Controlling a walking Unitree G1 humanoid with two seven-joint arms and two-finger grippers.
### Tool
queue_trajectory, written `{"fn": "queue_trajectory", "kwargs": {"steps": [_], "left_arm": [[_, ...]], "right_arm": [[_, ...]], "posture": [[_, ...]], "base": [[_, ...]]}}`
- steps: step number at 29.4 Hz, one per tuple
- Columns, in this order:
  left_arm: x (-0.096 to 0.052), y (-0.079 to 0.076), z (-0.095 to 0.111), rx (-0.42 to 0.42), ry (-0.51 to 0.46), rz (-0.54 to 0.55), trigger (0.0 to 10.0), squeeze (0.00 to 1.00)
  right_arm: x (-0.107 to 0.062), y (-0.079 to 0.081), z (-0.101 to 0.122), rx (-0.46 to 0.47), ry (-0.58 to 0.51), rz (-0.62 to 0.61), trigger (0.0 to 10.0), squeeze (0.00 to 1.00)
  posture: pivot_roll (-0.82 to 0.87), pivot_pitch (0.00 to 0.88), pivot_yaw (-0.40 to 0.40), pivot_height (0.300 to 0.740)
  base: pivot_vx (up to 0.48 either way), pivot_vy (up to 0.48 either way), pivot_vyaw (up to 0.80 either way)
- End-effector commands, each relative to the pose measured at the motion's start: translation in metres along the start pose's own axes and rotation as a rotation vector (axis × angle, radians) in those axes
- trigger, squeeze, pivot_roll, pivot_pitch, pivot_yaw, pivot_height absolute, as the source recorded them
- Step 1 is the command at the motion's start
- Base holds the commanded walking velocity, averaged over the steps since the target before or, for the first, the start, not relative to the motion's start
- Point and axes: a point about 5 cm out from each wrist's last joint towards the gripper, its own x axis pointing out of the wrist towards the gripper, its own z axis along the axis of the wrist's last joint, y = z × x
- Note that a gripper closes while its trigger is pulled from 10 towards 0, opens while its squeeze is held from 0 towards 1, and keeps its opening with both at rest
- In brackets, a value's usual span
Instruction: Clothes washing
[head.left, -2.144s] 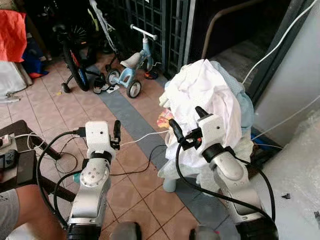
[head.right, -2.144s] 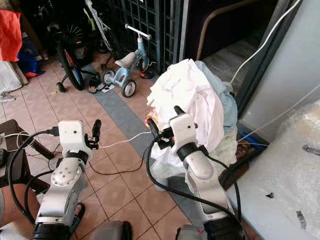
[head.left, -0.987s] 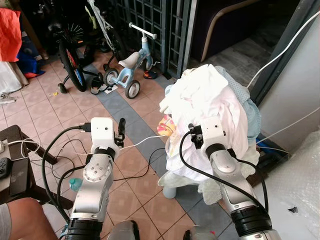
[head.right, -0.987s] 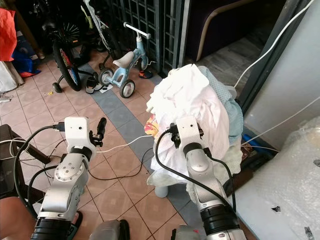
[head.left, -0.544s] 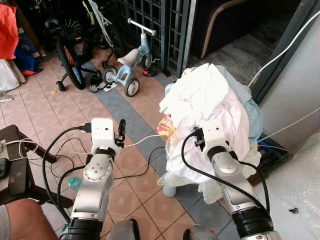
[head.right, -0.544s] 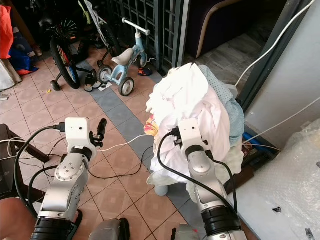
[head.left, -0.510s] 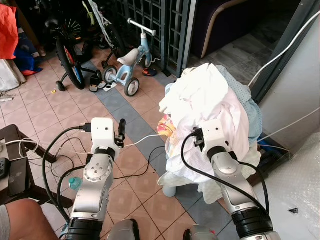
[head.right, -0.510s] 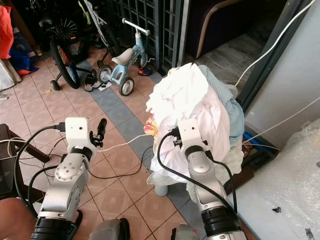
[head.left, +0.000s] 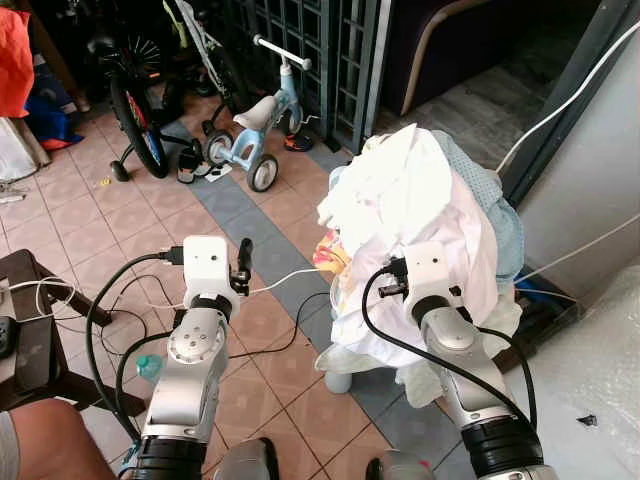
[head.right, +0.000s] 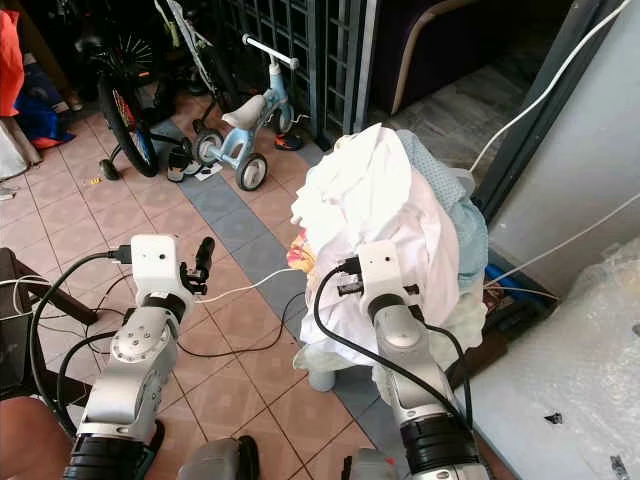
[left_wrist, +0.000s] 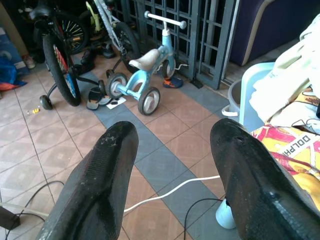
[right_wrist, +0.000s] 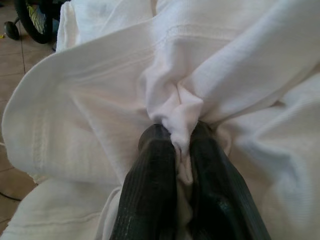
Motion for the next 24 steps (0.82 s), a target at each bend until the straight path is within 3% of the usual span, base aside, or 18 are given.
{"fn": "queue_trajectory", "kwargs": {"steps": [1,4,10,13,14,15,16,20,24], "left_arm": [[-0.002,0.003,-0.001,-0.011,0.013,0.01,10.0,0.0],[-0.003,0.003,-0.001,-0.013,0.012,0.007,10.0,0.0],[-0.002,0.001,0.0,-0.003,0.005,0.006,10.0,0.0],[-0.001,-0.002,0.001,0.013,0.0,-0.013,10.0,0.0],[-0.001,-0.004,0.001,0.021,-0.008,-0.018,10.0,0.0],[-0.001,-0.004,0.002,0.023,-0.011,-0.019,10.0,0.0],[-0.001,-0.004,0.002,0.023,-0.011,-0.019,10.0,0.0],[0.001,-0.006,0.003,0.023,-0.016,-0.021,10.0,0.0],[0.003,-0.011,0.004,0.034,-0.021,-0.039,10.0,0.0]], "right_arm": [[-0.001,0.007,-0.004,-0.029,0.005,0.025,0.0,0.0],[-0.002,0.006,0.001,0.011,-0.023,0.01,0.0,0.0],[-0.005,-0.006,0.026,0.045,-0.191,-0.061,0.0,0.0],[-0.01,-0.014,0.046,-0.059,-0.311,-0.107,0.0,0.0],[-0.017,-0.026,0.065,-0.125,-0.41,-0.206,0.0,0.0],[-0.022,-0.036,0.076,-0.133,-0.46,-0.276,0.0,0.0],[-0.022,-0.036,0.076,-0.133,-0.46,-0.276,0.0,0.0],[-0.034,-0.063,0.091,-0.165,-0.523,-0.42,0.0,0.0],[-0.036,-0.071,0.091,-0.155,-0.53,-0.425,0.0,0.0]], "posture": [[-0.04,0.098,0.029,0.74],[-0.04,0.1,0.032,0.74],[-0.05,0.103,0.038,0.74],[-0.06,0.1,0.044,0.74],[-0.06,0.096,0.047,0.74],[-0.06,0.093,0.049,0.74],[-0.06,0.093,0.049,0.74],[-0.08,0.086,0.058,0.74],[-0.09,0.082,0.061,0.74]], "base": [[0.0,0.0,0.0],[0.0,0.0,0.0],[0.0,0.0,0.0],[0.0,0.0,0.0],[0.0,0.0,0.0],[0.0,0.0,0.0],[0.0,0.0,0.0],[0.0,0.0,0.0],[0.0,0.0,0.0]]}}
